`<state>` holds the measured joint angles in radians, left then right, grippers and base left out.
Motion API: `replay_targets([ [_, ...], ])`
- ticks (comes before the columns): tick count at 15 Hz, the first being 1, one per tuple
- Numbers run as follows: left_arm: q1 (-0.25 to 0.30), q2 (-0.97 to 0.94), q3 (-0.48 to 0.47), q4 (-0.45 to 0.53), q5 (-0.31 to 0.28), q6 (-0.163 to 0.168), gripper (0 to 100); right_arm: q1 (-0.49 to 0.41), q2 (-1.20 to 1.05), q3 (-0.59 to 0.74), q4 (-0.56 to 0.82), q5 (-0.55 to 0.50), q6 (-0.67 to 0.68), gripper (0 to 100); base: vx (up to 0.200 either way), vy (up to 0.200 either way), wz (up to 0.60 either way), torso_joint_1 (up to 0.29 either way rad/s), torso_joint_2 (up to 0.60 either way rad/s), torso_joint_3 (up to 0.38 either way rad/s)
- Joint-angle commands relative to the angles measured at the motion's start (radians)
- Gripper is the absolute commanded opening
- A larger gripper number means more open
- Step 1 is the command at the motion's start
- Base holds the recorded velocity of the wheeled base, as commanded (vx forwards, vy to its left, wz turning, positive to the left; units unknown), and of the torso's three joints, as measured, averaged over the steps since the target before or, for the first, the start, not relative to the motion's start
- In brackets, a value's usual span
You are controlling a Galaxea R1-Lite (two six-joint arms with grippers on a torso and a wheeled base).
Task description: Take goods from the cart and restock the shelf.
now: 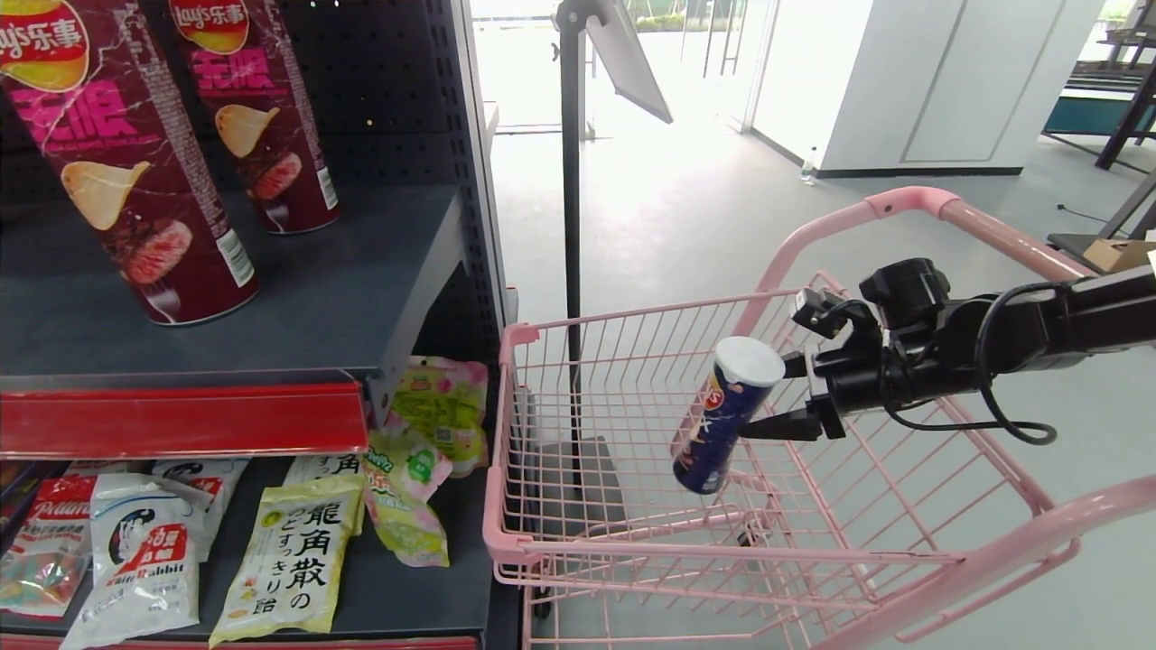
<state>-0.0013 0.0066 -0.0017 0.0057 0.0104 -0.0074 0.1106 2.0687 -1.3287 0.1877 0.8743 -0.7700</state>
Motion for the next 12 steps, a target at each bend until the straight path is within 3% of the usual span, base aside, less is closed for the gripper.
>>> replay_targets([
  [1, 0.000, 0.001, 0.000, 0.000, 0.000, 0.000, 100, 0.037, 0.039, -0.040, -0.001, 0.003, 0.000, 100, 0.000, 0.000, 0.00, 0.000, 0.00, 0.000],
  [8, 0.000, 0.001, 0.000, 0.000, 0.000, 0.000, 100, 0.087, 0.059, -0.078, 0.004, 0.086, -0.005, 100, 0.000, 0.000, 0.00, 0.000, 0.00, 0.000],
  [12, 0.000, 0.001, 0.000, 0.000, 0.000, 0.000, 100, 0.101, 0.056, -0.044, 0.004, 0.069, 0.001, 100, 0.000, 0.000, 0.00, 0.000, 0.00, 0.000],
])
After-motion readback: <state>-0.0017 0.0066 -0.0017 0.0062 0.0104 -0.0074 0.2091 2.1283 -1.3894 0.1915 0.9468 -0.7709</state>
